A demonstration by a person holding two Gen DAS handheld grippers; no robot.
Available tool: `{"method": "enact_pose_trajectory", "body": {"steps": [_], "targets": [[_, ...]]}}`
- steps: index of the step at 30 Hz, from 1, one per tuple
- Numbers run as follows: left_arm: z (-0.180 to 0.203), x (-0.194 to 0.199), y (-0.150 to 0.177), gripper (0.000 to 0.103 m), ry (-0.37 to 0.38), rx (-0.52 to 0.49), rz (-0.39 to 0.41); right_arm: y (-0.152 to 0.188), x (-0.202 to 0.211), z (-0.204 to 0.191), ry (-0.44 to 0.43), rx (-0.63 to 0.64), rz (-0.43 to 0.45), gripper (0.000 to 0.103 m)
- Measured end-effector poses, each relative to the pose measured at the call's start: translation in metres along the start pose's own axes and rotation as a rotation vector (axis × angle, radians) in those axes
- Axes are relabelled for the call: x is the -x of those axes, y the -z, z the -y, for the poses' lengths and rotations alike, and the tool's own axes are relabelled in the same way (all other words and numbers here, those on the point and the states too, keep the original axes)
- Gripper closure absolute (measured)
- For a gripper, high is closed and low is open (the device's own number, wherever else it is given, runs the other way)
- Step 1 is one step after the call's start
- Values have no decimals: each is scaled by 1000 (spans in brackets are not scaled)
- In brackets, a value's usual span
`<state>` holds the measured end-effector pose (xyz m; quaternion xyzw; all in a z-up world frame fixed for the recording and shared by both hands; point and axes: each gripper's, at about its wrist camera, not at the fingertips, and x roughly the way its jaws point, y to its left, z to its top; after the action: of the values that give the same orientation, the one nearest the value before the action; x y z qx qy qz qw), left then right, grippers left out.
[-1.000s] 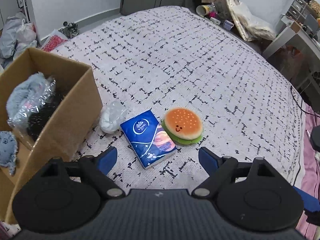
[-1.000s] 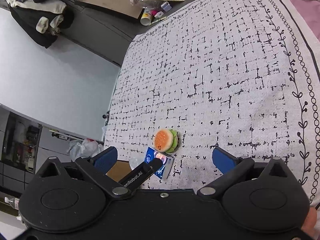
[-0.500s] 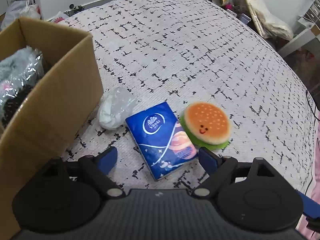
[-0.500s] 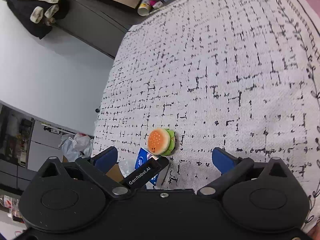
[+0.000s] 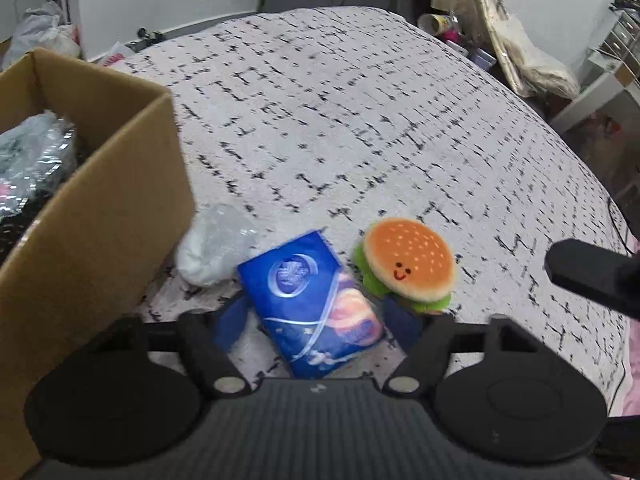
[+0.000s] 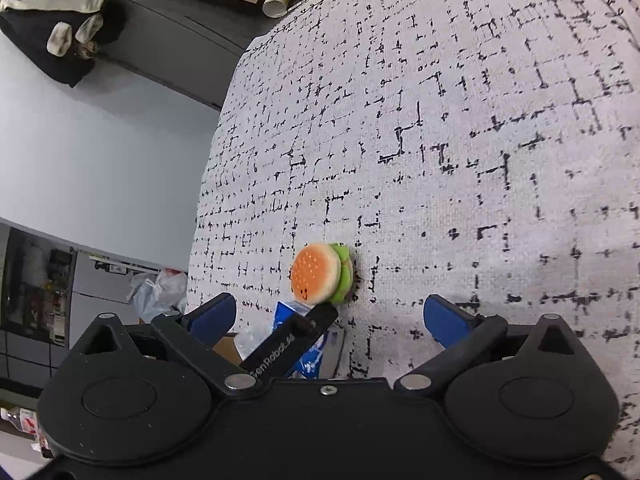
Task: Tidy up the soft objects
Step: 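Close the left tool on the tissue pack while the right tool grasps the burger plush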
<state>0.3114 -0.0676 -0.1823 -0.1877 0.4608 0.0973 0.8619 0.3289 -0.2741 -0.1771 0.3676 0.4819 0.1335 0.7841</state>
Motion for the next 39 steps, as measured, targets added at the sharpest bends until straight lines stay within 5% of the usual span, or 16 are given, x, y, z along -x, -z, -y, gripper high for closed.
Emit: {"method": "enact_pose_trajectory", "body": {"steps": [10,31,34,36,39], "targets": [[-14,7,1,46,36,41,-19,-1,-31,-6,34,3,-18,4],[-20,0,-9,46,35,138,-96,4,-69,-28,79,71,-15,31],[-21,-1,-10,46,37,137,-101,3,-69,-27,88,62,2,42],[-21,-1,-10,46,37,135,-102,1,-71,-25,117,64,9,71],[-20,-1,-9,46,35,125,-97,-1,-71,-19,127,56,6,77]]}}
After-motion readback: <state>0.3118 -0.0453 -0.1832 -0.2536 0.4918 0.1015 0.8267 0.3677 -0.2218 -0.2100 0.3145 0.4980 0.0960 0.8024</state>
